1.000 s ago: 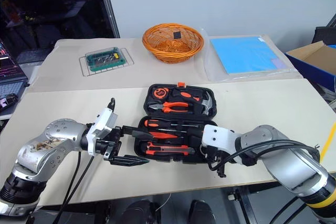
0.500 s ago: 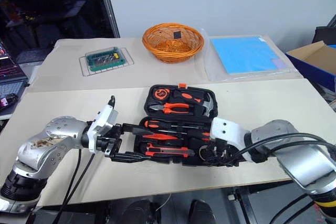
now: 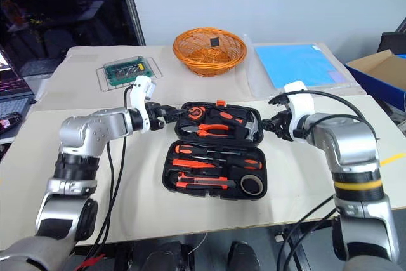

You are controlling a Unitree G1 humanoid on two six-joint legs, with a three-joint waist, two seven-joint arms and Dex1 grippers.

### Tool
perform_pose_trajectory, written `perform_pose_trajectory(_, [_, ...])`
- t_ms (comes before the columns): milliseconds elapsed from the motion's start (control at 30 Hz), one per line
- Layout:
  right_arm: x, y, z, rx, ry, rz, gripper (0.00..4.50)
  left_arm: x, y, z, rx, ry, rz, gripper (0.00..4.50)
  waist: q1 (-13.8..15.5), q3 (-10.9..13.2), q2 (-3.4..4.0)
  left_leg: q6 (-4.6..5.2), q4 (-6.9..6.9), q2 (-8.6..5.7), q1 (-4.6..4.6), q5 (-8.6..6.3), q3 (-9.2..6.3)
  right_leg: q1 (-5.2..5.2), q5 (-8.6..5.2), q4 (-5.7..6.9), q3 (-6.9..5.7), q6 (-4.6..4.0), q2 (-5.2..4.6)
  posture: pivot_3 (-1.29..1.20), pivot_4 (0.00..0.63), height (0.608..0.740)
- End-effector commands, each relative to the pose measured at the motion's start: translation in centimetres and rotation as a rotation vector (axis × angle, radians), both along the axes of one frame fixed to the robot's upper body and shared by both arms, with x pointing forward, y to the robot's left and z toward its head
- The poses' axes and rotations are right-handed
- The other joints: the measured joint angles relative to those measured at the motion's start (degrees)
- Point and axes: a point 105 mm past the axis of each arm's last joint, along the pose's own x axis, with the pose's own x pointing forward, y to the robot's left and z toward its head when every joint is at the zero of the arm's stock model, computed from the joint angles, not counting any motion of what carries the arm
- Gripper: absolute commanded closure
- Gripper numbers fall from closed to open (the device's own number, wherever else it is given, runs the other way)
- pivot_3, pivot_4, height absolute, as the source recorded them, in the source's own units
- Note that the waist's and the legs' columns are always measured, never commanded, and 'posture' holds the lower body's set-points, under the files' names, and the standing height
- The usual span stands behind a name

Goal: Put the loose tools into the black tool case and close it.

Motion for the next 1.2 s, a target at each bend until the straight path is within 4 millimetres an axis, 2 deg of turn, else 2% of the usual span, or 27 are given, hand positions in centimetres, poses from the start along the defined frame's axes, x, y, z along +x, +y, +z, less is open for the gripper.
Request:
perform_pose_trajectory(33, [1.6,-0.2,0.0,0.051,0.032,-0.020,2.17,1.2,-0.2,-0.4,0.005,0.083,0.038,0.70,-0.5,0.0,0.00,0.00,-0.05,-0.04,-0.03,0.00,0.01,-0.01,-0.02,-0.06,-0.02,0.03,0.00,0.00,0.150,0.740])
perform_pose_trajectory(133, [2.3,0.2,-1.1,0.040,0.093,0.001,2.17,1.6,-0.8,-1.5,0.020,0.131,0.037,0.70,-0.9,0.0,0.00,-0.02,-0.43,-0.20,-0.02,0.01,0.02,-0.04,-0.09,-0.25,-0.05,0.13,-0.03,0.00,0.150,0.740])
perform_pose_trajectory(167, [2.4,0.4,-1.3,0.047,0.111,0.013,2.10,1.6,-0.9,-1.7,0.012,0.143,0.038,0.96,-1.0,0.0,0.00,-0.04,-0.50,-0.22,-0.01,0.02,0.02,-0.05,-0.10,-0.26,-0.07,0.14,-0.04,0.00,0.150,0.740])
perform_pose_trajectory(233, [2.5,1.2,-1.4,0.111,0.131,0.042,2.65,1.8,-1.1,-1.8,0.005,0.147,0.038,1.39,-1.1,0.0,0.00,-0.07,-0.60,-0.23,-0.01,0.04,0.01,-0.03,-0.12,-0.34,-0.12,0.16,-0.05,0.00,0.150,0.740])
perform_pose_trajectory(333, [2.5,2.0,-0.6,0.177,0.134,0.078,3.51,1.5,-1.1,-2.1,-0.035,0.182,0.039,2.53,-1.3,0.0,0.01,-0.17,-0.62,-0.23,0.05,0.09,0.01,0.00,-0.12,-0.33,-0.08,0.15,-0.06,0.00,0.150,0.740])
perform_pose_trajectory(433, [2.2,2.0,0.5,0.157,0.097,0.108,4.50,1.3,-0.9,-2.2,-0.055,0.194,0.044,3.66,-1.0,0.0,0.01,-0.27,-0.58,-0.19,0.10,0.16,-0.06,0.03,-0.11,-0.17,-0.10,0.14,-0.07,0.00,0.150,0.740])
perform_pose_trajectory(500, [2.0,2.0,1.0,0.157,0.088,0.118,4.50,1.3,-0.7,-2.3,-0.057,0.197,0.054,4.39,-1.0,0.0,0.02,-0.28,-0.53,-0.19,0.10,0.17,-0.07,0.02,-0.09,-0.10,-0.08,0.11,-0.10,0.00,0.150,0.740])
perform_pose_trajectory(567, [1.8,1.7,1.0,0.134,0.085,0.118,4.50,1.3,-0.7,-2.4,-0.059,0.196,0.061,4.46,-1.1,0.0,0.02,-0.28,-0.50,-0.18,0.11,0.17,-0.08,0.02,-0.08,-0.08,-0.05,0.10,-0.11,0.00,0.150,0.740])
perform_pose_trajectory(700, [1.8,0.8,2.6,0.102,0.022,0.103,3.34,1.2,-0.7,-2.4,-0.053,0.186,0.057,4.50,-0.9,0.0,0.02,-0.28,-0.51,-0.20,0.12,0.17,-0.08,0.02,-0.08,-0.08,-0.06,0.09,-0.11,0.00,0.150,0.740])
perform_pose_trajectory(800, [1.5,1.4,2.3,0.115,0.058,0.128,2.39,1.1,-0.8,-2.4,-0.053,0.188,0.050,4.50,-0.9,0.0,0.02,-0.28,-0.51,-0.21,0.11,0.17,-0.07,0.02,-0.08,-0.10,-0.05,0.09,-0.12,0.00,0.150,0.740])
perform_pose_trajectory(867, [1.3,1.8,1.6,0.108,0.091,0.142,2.39,1.0,-0.9,-2.4,-0.051,0.188,0.043,4.50,-0.9,0.0,0.02,-0.28,-0.52,-0.21,0.12,0.17,-0.07,0.02,-0.08,-0.11,-0.05,0.09,-0.12,0.00,0.150,0.740])
perform_pose_trajectory(1100, [1.8,1.2,-1.3,0.079,0.156,0.092,2.39,0.7,-1.1,-2.3,-0.037,0.178,0.026,4.50,-0.9,0.0,0.02,-0.28,-0.52,-0.21,0.11,0.17,-0.05,0.02,-0.08,-0.12,-0.05,0.09,-0.12,0.00,0.150,0.740])
perform_pose_trajectory(1200, [1.9,1.1,-1.8,0.075,0.166,0.085,3.08,0.5,-1.1,-2.3,-0.034,0.172,0.019,4.50,-1.0,0.0,0.02,-0.28,-0.55,-0.22,0.11,0.17,-0.04,0.01,-0.08,-0.13,-0.05,0.09,-0.12,0.00,0.150,0.740])
